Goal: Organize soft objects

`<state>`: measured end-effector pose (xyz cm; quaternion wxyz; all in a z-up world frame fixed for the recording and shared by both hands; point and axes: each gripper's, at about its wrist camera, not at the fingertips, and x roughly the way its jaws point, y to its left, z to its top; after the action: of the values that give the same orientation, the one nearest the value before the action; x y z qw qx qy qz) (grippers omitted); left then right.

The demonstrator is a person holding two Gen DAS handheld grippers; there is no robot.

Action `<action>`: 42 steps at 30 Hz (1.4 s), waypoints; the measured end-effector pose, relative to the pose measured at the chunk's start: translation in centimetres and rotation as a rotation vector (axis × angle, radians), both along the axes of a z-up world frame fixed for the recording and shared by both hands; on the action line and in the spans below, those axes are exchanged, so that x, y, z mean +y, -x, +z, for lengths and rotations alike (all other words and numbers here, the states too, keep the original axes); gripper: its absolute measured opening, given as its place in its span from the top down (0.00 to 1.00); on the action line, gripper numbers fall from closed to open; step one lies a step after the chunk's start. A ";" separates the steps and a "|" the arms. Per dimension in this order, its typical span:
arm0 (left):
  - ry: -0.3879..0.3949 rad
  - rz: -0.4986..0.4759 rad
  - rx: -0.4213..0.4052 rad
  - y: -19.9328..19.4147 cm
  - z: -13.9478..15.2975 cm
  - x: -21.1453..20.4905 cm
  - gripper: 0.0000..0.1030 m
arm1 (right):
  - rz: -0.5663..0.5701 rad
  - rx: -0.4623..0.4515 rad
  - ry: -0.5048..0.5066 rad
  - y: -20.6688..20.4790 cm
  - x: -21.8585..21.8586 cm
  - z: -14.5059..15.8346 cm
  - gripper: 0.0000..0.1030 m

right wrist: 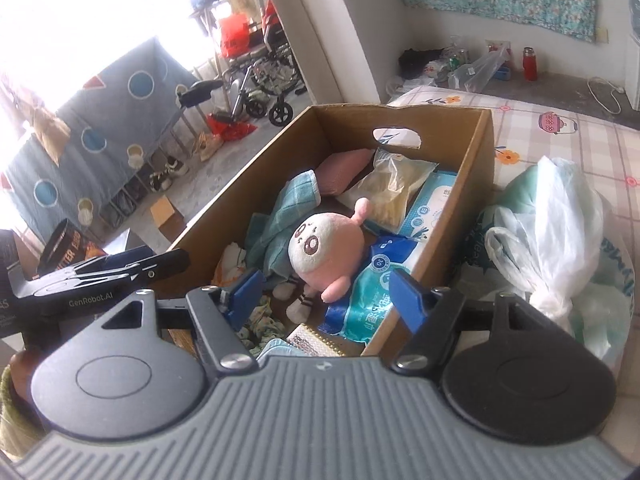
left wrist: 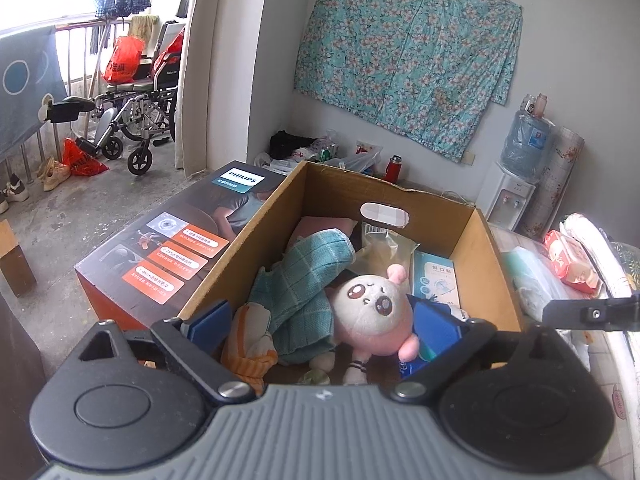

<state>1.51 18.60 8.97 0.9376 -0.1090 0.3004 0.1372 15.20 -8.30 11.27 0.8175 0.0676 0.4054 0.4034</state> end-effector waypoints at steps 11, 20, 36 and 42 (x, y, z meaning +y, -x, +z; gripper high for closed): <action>-0.078 0.012 0.095 1.2 0.6 -3.9 0.00 | -0.204 0.029 -0.124 4.8 -5.5 -1.2 0.06; -0.250 -0.040 0.236 1.3 -0.5 -7.8 0.00 | -0.274 -0.074 0.038 8.4 -6.1 -1.9 0.01; -0.108 -0.074 0.264 2.6 -1.6 -8.4 0.00 | -0.294 -0.008 0.154 10.7 -4.2 -4.7 0.01; -0.097 -0.075 0.273 2.8 -1.9 -8.4 0.00 | -0.279 -0.025 0.186 10.9 -3.4 -4.7 0.01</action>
<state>-1.26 10.18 7.04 0.8966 -0.0327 0.4221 0.1299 4.29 -11.66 6.53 0.8734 0.0420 0.4174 0.2476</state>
